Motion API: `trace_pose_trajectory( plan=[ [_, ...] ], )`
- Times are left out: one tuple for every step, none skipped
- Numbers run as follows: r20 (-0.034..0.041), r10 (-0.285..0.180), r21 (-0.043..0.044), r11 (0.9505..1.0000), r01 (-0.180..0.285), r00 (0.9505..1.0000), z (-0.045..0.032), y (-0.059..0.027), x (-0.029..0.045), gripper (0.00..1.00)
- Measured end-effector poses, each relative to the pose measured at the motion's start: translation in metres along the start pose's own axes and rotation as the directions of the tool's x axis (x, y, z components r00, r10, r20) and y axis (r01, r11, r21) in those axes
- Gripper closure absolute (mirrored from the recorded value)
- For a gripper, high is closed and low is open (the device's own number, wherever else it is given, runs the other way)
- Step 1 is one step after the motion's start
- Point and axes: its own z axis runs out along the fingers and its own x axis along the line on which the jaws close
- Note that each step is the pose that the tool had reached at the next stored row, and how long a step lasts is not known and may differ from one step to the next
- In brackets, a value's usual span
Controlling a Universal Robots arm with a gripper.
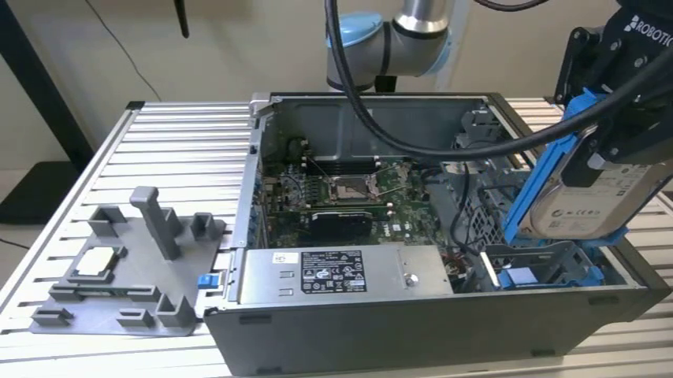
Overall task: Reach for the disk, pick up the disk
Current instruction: 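Pick up the disk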
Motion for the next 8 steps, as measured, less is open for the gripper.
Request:
trace_pose_trajectory(
  plan=[
    [-0.0001, -0.004, 0.0, 1.0, 0.004, 1.0, 0.0009, -0.0001, 0.0005, 1.0],
    [-0.0004, -0.009, -0.0001, 1.0, 0.009, 1.0, 0.0017, -0.0001, 0.001, 1.0],
    [-0.0005, -0.018, -0.0002, 0.9998, 0.018, 0.9998, 0.0026, -0.0002, 0.0013, 1.0],
    [-0.0009, -0.029, -0.0003, 0.9996, 0.029, 0.9996, 0.0033, -0.0002, 0.0014, 1.0],
    [-0.0013, -0.041, -0.0004, 0.9992, 0.041, 0.9992, 0.004, -0.0002, 0.0016, 1.0],
    [-0.0014, -0.052, -0.0005, 0.9987, 0.052, 0.9987, 0.0048, -0.0003, 0.0017, 1.0],
    [-0.0016, -0.063, -0.0006, 0.998, 0.063, 0.998, 0.0055, -0.0003, 0.0019, 1.0],
    [-0.0019, -0.075, -0.0008, 0.9971, 0.075, 0.9971, 0.006, -0.0003, 0.0019, 1.0]
  ],
)
